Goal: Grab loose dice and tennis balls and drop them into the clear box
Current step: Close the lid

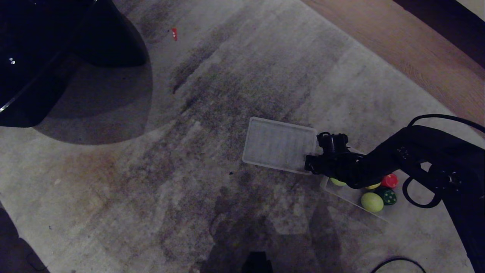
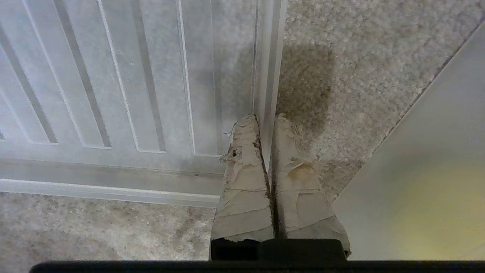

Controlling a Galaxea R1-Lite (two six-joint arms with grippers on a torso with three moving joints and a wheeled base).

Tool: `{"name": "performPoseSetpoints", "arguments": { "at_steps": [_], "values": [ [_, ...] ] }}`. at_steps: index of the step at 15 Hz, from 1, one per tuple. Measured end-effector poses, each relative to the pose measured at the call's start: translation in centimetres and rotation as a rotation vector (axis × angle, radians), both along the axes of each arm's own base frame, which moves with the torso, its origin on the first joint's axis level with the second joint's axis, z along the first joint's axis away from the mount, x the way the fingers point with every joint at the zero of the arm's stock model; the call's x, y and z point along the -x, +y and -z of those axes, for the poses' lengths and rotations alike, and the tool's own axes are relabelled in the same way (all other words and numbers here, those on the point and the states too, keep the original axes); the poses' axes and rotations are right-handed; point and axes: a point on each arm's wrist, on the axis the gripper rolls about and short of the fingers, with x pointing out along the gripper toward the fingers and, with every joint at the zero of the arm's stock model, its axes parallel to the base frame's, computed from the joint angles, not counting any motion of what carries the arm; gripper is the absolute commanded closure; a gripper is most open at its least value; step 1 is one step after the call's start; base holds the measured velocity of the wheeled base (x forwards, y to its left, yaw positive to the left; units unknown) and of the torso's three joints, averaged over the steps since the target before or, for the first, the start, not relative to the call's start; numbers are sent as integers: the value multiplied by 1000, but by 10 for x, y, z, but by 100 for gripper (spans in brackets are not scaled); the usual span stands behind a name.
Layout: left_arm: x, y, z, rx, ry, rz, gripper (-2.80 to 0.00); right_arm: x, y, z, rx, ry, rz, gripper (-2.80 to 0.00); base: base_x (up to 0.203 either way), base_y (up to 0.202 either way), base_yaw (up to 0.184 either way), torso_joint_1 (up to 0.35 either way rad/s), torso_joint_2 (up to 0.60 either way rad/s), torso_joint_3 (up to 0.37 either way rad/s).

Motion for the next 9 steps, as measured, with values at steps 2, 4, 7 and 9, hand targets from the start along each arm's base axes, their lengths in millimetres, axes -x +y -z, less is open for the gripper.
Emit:
{"name": "performPoseSetpoints", "arguments": {
  "at_steps": [2, 4, 7, 9],
  "values": [
    [0, 0, 0, 0, 0, 0, 0, 3, 0, -13, -14, -21, 6, 0, 0, 0, 0, 0, 0, 0],
    [0, 0, 0, 0, 0, 0, 0, 11, 1, -41, -39, -66, 5, 0, 0, 0, 0, 0, 0, 0],
    [0, 0, 0, 0, 0, 0, 0, 35, -3, -88, -68, -125, -4, 0, 0, 0, 0, 0, 0, 0],
    [0, 0, 0, 0, 0, 0, 0, 59, -7, -115, -77, -151, -12, 0, 0, 0, 0, 0, 0, 0]
  ]
}}
